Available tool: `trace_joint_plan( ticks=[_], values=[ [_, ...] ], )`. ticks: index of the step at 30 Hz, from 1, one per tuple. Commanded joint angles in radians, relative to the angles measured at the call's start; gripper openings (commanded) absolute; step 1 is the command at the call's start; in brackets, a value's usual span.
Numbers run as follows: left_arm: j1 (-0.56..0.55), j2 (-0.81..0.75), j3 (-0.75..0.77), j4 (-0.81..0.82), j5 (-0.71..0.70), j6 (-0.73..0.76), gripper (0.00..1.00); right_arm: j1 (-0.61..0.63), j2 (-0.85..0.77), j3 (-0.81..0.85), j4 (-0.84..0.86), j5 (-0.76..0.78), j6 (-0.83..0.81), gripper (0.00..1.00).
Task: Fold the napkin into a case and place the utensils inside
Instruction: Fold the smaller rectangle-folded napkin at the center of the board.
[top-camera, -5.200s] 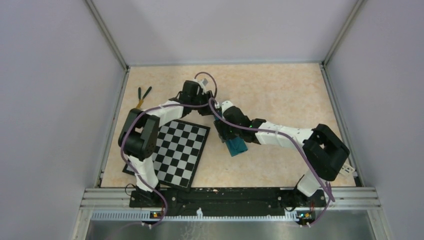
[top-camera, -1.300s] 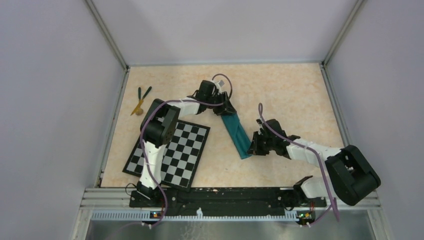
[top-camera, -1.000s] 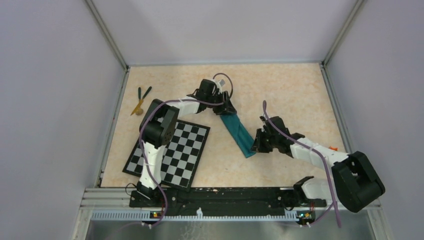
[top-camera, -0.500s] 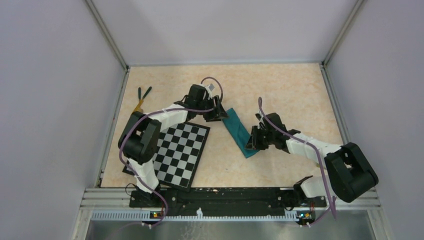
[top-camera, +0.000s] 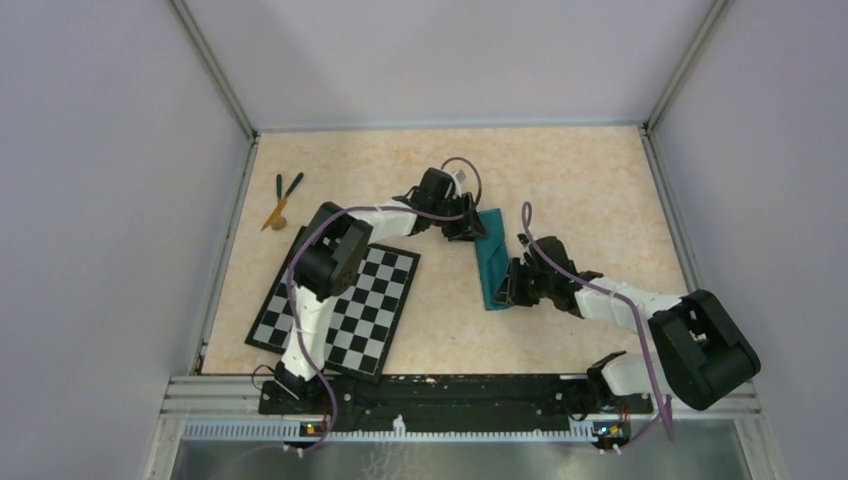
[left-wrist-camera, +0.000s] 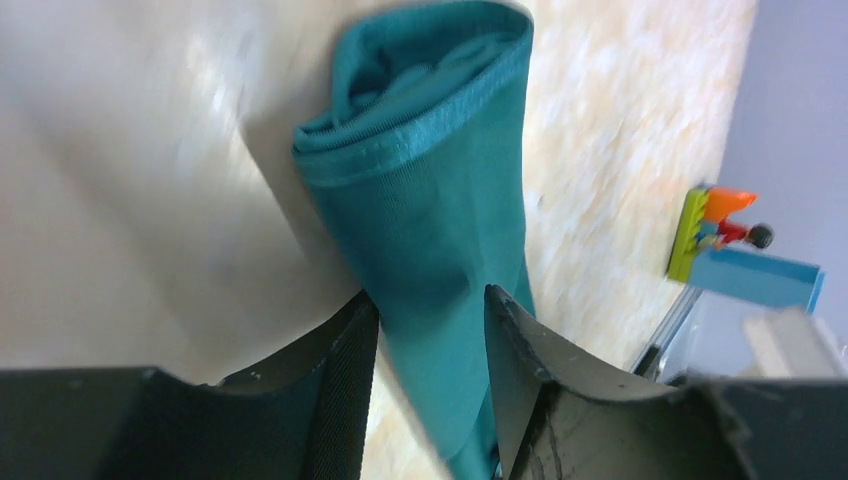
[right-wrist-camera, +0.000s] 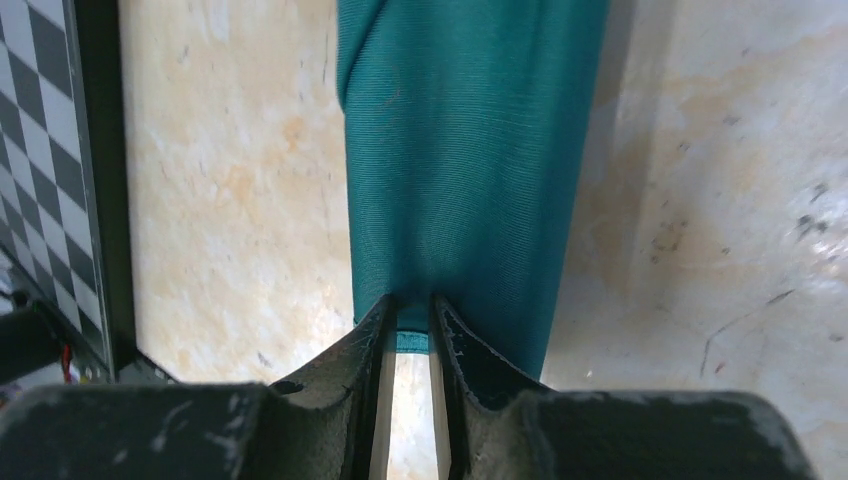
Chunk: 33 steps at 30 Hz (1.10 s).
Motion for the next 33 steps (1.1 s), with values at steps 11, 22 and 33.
trace_joint_plan(
  ticks=[11, 22, 33],
  values=[
    [-0.021, 0.225, 0.614, -0.184, 0.001, 0.228, 0.6, -0.143, 0.159, 0.2, 0.111, 0.003, -0.051, 0.36],
    [0.073, -0.454, -0.053, -0.135, 0.071, 0.247, 0.67, -0.128, 0.266, 0.279, 0.06, 0.185, 0.006, 0.36],
    [0.076, -0.879, -0.306, -0.231, 0.052, 0.25, 0.68, -0.239, 0.533, 0.432, 0.204, 0.328, 0.303, 0.32]
  ],
)
